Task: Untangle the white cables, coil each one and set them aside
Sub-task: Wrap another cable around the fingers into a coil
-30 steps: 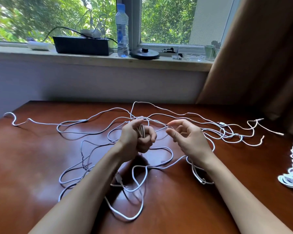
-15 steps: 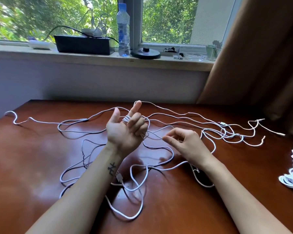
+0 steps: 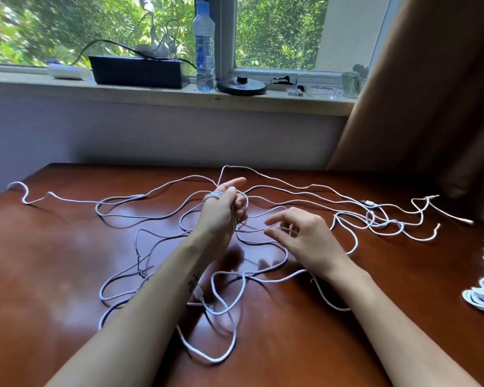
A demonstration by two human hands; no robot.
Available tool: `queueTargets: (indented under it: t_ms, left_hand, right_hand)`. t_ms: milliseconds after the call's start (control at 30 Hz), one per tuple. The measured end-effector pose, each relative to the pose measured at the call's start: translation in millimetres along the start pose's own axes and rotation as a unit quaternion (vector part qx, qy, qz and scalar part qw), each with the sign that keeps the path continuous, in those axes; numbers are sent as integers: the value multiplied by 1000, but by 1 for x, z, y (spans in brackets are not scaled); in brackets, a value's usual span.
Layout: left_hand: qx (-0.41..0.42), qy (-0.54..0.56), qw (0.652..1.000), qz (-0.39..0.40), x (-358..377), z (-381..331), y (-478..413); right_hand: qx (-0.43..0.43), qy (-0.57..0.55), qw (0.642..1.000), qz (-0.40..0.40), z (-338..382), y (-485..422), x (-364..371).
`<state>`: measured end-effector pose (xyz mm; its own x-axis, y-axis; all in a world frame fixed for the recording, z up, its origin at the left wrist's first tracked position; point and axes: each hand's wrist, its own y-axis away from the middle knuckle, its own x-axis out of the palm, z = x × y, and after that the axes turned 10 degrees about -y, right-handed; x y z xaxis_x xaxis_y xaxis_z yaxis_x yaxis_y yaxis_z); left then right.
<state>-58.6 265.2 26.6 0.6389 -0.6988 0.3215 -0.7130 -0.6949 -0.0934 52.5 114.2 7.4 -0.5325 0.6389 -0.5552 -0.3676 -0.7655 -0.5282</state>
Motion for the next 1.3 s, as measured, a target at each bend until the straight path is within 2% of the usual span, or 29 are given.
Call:
queueTargets:
  t_ms: [133,300,567,700,800,967,1167,1300]
  left_hand:
    - [0,-49,999,9,4,2,4]
    - [4,-104,993,59,2,10,6]
    - [-92,-119,971,184,7,9,17]
    - [-123,-112,942,290,6,8,18]
    - [-148,-97,924,340,5,9,19]
    - [-189,-118,909,353,6,6,27]
    - [-210,-137,877,411,8,-1,33]
    - [-212,-116,887,394,4,10,27]
  right_hand:
    - [26,94,993,-61,-4,1,-4]
    - [-66,50,995,-57,-1,-2,-4]
    - [-114,70,988,-80,5,0,-7]
    - [-111,60,989,-71,9,0,-4]
    - [-102,40,992,-61,9,0,-4]
    - [-102,11,994,-29,8,-3,-1]
    - [-101,-5,994,40,4,-4,-2]
    - [-89,-4,994,67,5,-4,-4]
